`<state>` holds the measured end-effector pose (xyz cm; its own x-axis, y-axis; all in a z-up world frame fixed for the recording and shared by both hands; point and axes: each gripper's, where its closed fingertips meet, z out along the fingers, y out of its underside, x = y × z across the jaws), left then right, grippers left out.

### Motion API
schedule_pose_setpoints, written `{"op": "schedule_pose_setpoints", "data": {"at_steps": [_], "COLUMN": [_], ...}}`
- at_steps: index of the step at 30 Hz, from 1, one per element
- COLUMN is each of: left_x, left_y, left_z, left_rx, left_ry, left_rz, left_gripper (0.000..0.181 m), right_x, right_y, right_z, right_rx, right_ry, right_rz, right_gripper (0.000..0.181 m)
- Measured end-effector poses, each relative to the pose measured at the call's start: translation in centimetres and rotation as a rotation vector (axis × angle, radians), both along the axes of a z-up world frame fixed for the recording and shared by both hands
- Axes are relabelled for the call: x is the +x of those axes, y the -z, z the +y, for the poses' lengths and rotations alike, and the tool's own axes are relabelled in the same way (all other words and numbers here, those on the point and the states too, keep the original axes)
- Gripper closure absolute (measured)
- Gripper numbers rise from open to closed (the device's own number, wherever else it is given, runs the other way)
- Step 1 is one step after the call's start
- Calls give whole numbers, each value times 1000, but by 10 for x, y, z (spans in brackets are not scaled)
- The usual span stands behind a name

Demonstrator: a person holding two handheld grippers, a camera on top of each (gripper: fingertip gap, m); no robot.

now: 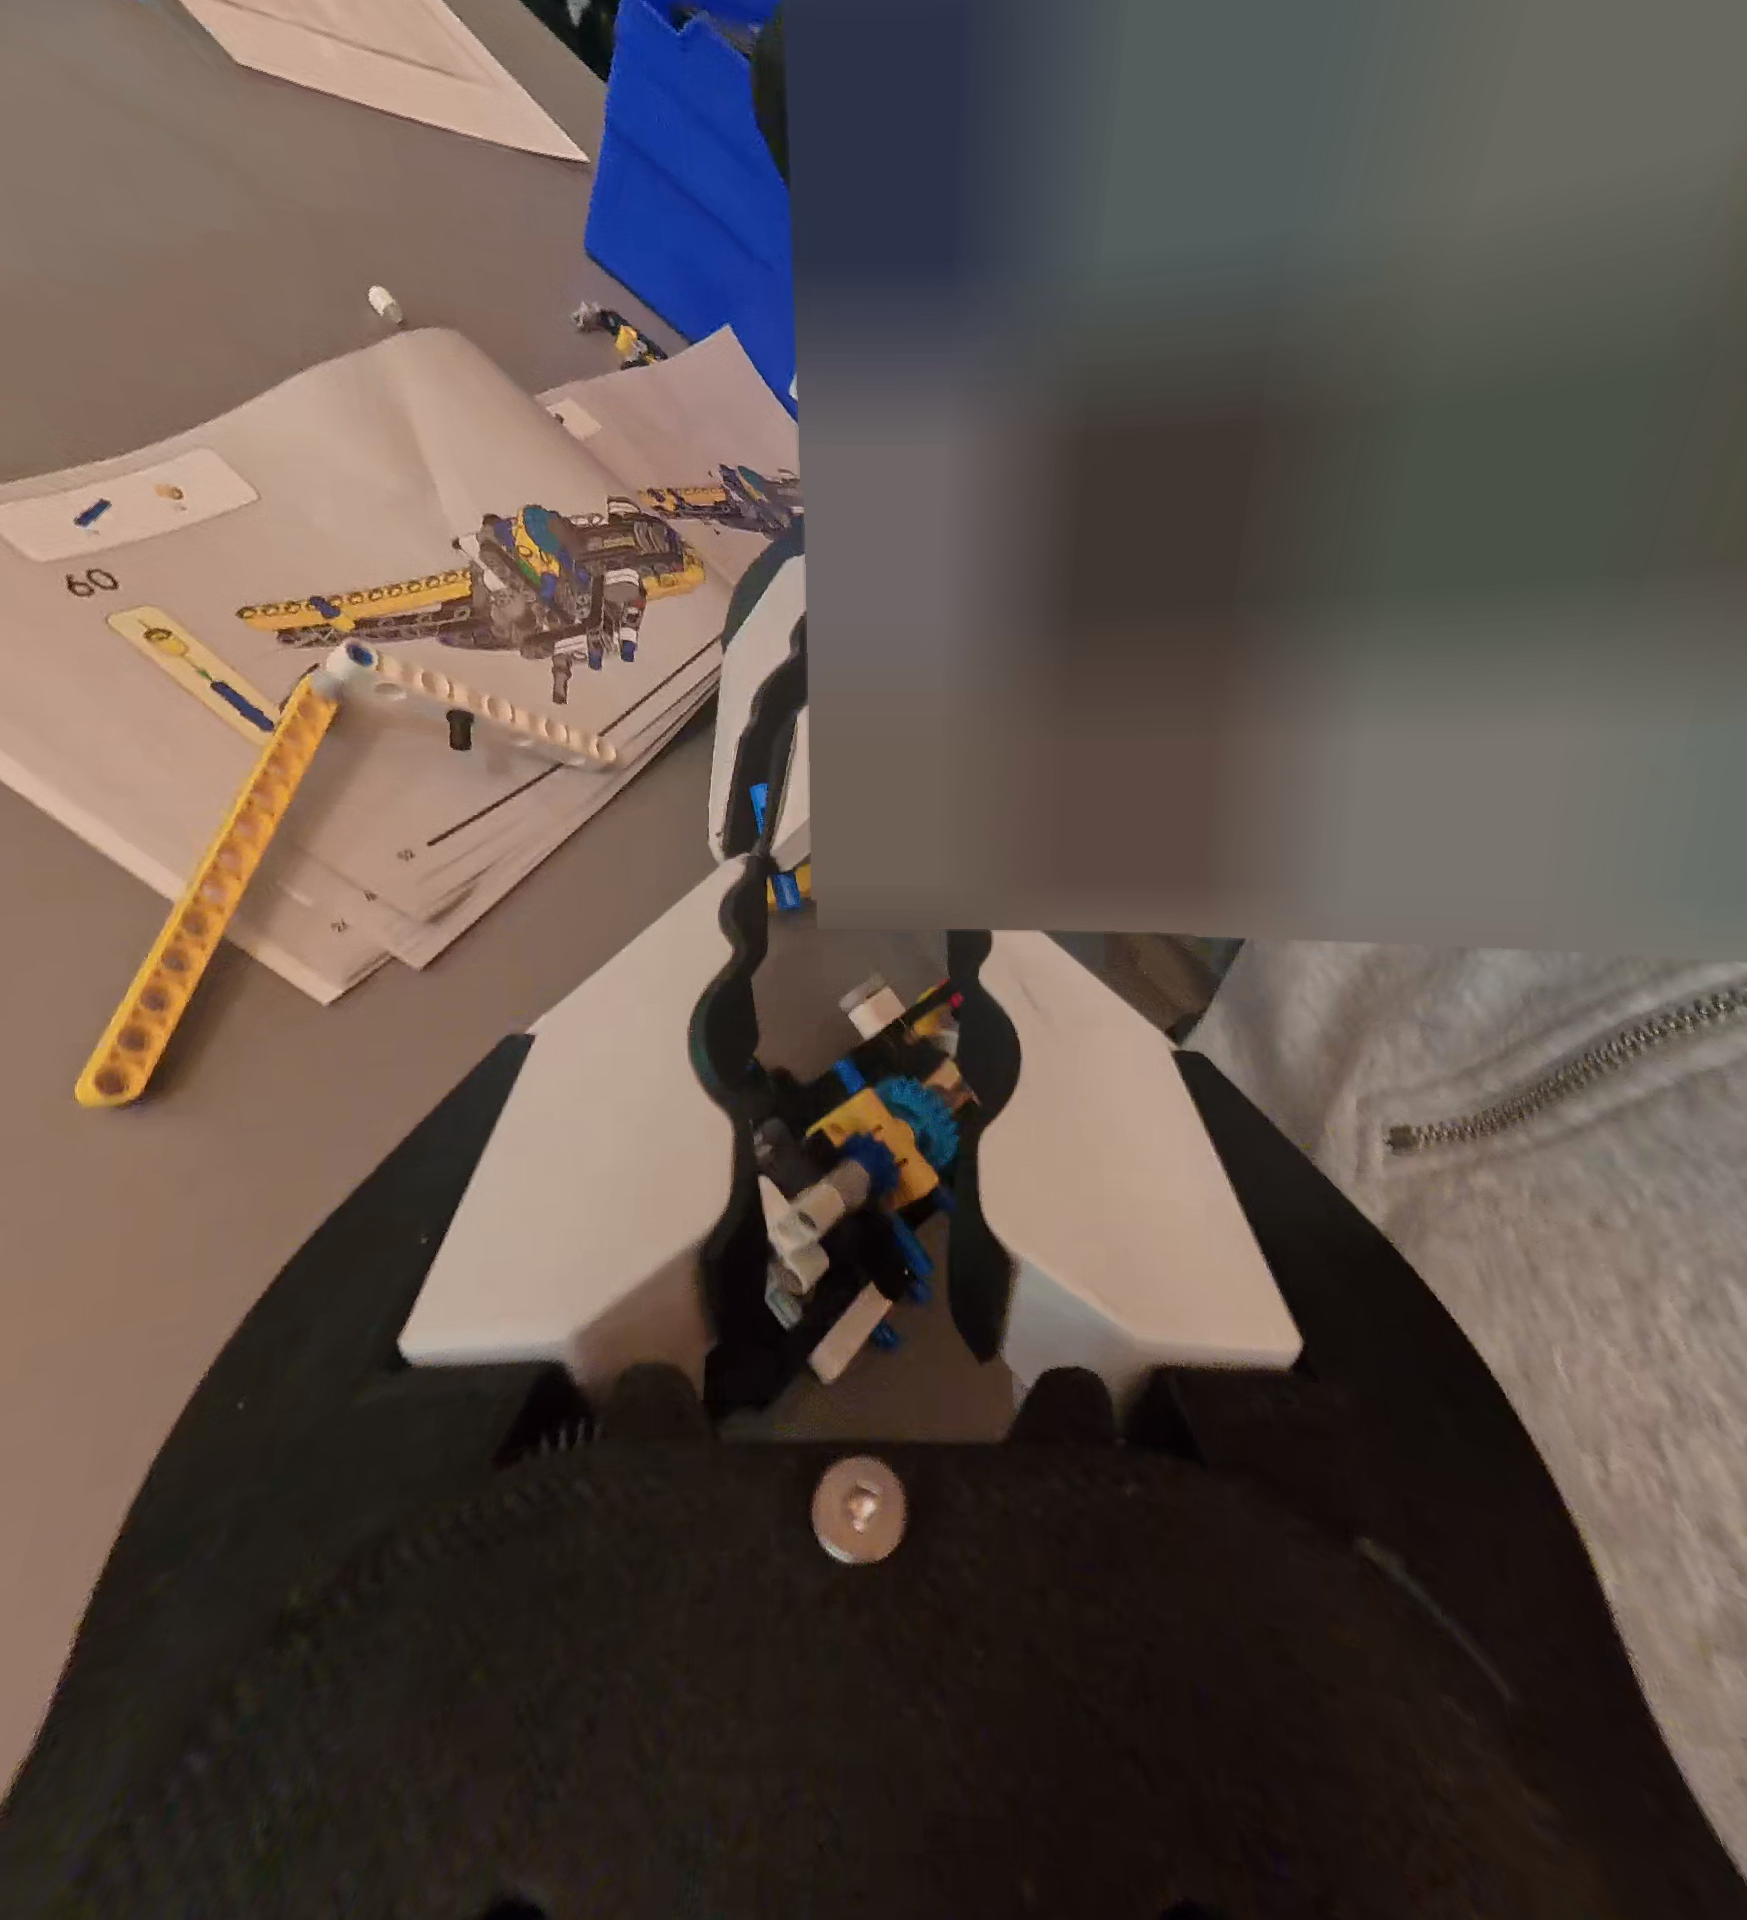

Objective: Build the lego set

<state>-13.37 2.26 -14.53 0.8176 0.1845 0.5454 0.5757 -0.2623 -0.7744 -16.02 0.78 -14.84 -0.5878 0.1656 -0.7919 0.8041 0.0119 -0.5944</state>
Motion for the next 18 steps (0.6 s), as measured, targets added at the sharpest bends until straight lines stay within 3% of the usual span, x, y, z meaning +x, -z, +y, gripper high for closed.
{"op": "schedule_pose_setpoints", "data": {"at_steps": [3,8,15,18], "left_x": [3,0,-5,-10], "left_y": [-5,-28,-33,-27], "left_z": [-6,-7,-21,-32], "left_rx": [38,239,339,323], "left_ry": [-1,4,4,-41], "left_rz": [-36,-219,-374,-329], "left_gripper": [148,147,146,144], "right_x": [4,3,2,3], "right_y": [-3,-22,-29,-21], "right_z": [-8,-5,9,11], "right_rx": [-39,-240,-328,-265], "right_ry": [-40,-42,25,43], "right_rz": [-52,-172,-203,-186], "right_gripper": [177,177,180,180]}}
